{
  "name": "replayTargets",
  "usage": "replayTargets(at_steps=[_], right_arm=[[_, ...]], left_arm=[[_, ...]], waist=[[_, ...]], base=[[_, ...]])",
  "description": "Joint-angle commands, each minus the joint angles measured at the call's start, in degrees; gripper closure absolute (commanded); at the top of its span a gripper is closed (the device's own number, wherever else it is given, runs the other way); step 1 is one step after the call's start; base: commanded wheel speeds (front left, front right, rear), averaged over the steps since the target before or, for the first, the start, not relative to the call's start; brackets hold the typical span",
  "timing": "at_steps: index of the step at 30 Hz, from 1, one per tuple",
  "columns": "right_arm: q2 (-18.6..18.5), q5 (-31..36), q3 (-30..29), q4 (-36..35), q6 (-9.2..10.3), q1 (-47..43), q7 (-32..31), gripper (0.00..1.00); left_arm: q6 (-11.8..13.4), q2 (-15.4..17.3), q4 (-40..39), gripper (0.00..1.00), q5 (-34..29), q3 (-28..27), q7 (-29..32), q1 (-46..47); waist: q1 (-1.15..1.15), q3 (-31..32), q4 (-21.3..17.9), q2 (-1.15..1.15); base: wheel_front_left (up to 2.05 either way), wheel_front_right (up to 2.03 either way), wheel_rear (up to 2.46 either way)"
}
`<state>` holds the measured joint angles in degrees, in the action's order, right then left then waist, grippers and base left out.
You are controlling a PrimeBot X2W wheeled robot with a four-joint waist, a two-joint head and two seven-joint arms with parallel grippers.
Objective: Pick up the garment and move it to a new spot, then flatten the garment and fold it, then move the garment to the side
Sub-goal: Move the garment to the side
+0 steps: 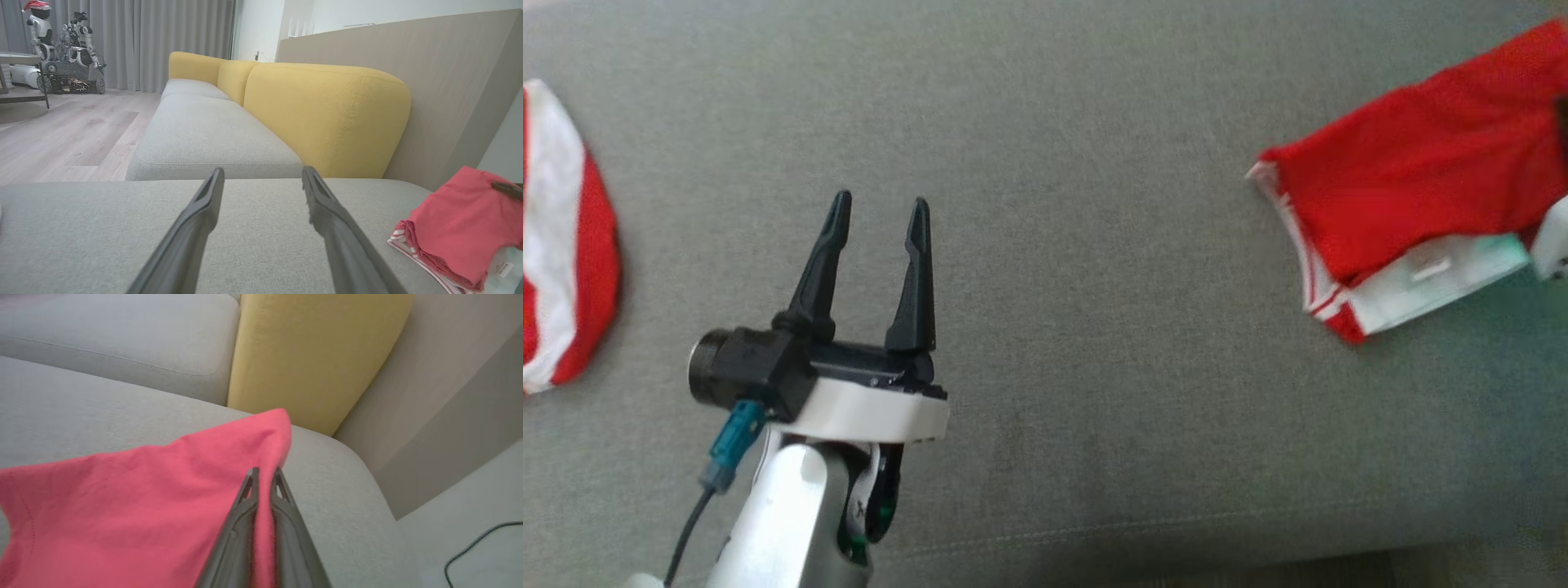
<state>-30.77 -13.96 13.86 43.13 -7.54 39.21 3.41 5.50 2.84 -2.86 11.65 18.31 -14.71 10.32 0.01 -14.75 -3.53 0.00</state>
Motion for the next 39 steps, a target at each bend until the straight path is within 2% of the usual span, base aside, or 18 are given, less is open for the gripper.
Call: replayTargets(at_steps=[1, 5, 11, 12, 13, 14, 15, 16, 21, 26, 31, 32, 34, 39], right_arm=[[-2.5, 0.6, -1.1, -0.4, 0.05, 1.7, -0.4, 1.00], [-3.4, 2.7, -5.6, 3.2, 0.05, 4.6, -0.8, 1.00], [-1.2, 5.8, -9.7, 5.3, 0.05, 6.9, -0.3, 1.00], [-0.7, 6.3, -10.3, 5.3, 0.05, 7.0, 0.1, 0.81], [-0.1, 6.5, -10.9, 5.3, 0.05, 7.0, 0.4, 0.57], [-0.1, 6.5, -10.9, 5.3, 0.05, 7.0, 0.4, 0.57], [0.4, 6.6, -11.2, 5.2, 0.05, 6.9, 0.8, 0.20], [0.7, 6.5, -11.5, 5.3, 0.05, 6.8, 0.8, 0.00], [2.1, 6.4, -11.7, 4.0, 0.05, 6.3, 2.0, 0.00], [4.8, 4.1, -11.2, 1.0, 0.05, 4.4, 3.2, 0.00], [10.7, 2.4, -9.7, -4.0, 0.05, 0.3, 5.2, 0.00], [13.3, 1.5, -8.6, -6.4, 0.05, -1.9, 5.8, 0.00], [15.7, -0.2, -6.8, -9.4, 0.05, -4.4, 6.3, 0.00], [18.2, -2.9, -5.7, -16.7, 0.05, -11.8, 7.3, 0.00]], left_arm=[[-0.1, 0.0, -2.2, 0.00, -0.5, -1.4, -0.3, 2.5], [-0.1, 0.0, -2.7, 0.00, -0.9, -1.3, -0.3, 3.7], [0.0, 0.0, -2.6, 0.00, -0.7, -1.0, -0.3, 4.2], [0.1, 0.0, -2.6, 0.00, -0.6, -0.9, -0.3, 4.2], [0.1, 0.0, -2.5, 0.00, -0.6, -0.9, -0.3, 4.2], [0.1, 0.0, -2.5, 0.00, -0.6, -0.9, -0.3, 4.2], [0.1, 0.0, -2.5, 0.00, -0.6, -0.8, -0.3, 4.2], [0.1, 0.0, -2.4, 0.00, -0.5, -0.8, -0.3, 4.2], [0.0, 0.0, -1.6, 0.00, 0.0, -1.5, -0.3, 3.8], [0.2, 0.0, -1.0, 0.00, 1.4, -1.9, -0.3, 2.9], [0.6, 0.0, -0.6, 0.00, 2.1, -2.8, -0.3, 0.3], [0.8, 0.0, -0.6, 0.00, 2.1, -3.7, -0.3, -0.9], [0.8, 0.0, -0.6, 0.00, 2.2, -4.2, -0.3, -2.4], [0.8, 0.0, 0.2, 0.00, 0.3, -4.7, -0.3, -5.9]], waist=[[-0.01, -1.8, -1.2, 0.00], [-0.01, -3.7, -1.8, 0.00], [-0.01, -5.1, -2.0, 0.00], [-0.01, -5.2, -2.0, 0.00], [-0.01, -5.2, -1.9, 0.00], [-0.01, -5.2, -1.9, 0.00], [-0.01, -5.3, -1.9, 0.00], [-0.01, -5.2, -1.9, 0.00], [-0.01, -3.9, -1.6, 0.00], [-0.01, 0.1, -0.5, 0.00], [-0.01, 5.4, 0.8, 0.00], [-0.01, 7.4, 1.5, 0.00], [-0.01, 9.2, 2.3, 0.00], [-0.01, 12.4, 4.8, 0.00]], base=[[0.00, 0.00, 0.00], [0.00, 0.00, 0.00], [0.00, 0.00, 0.00], [0.00, 0.00, 0.00], [0.00, 0.00, 0.00], [0.00, 0.00, 0.00], [0.00, 0.00, 0.00], [0.00, 0.00, 0.00], [0.00, 0.00, 0.00], [0.00, 0.00, 0.00], [0.00, 0.00, 0.00], [0.00, 0.00, 0.00], [0.00, 0.00, 0.00], [0.00, 0.00, 0.00]])
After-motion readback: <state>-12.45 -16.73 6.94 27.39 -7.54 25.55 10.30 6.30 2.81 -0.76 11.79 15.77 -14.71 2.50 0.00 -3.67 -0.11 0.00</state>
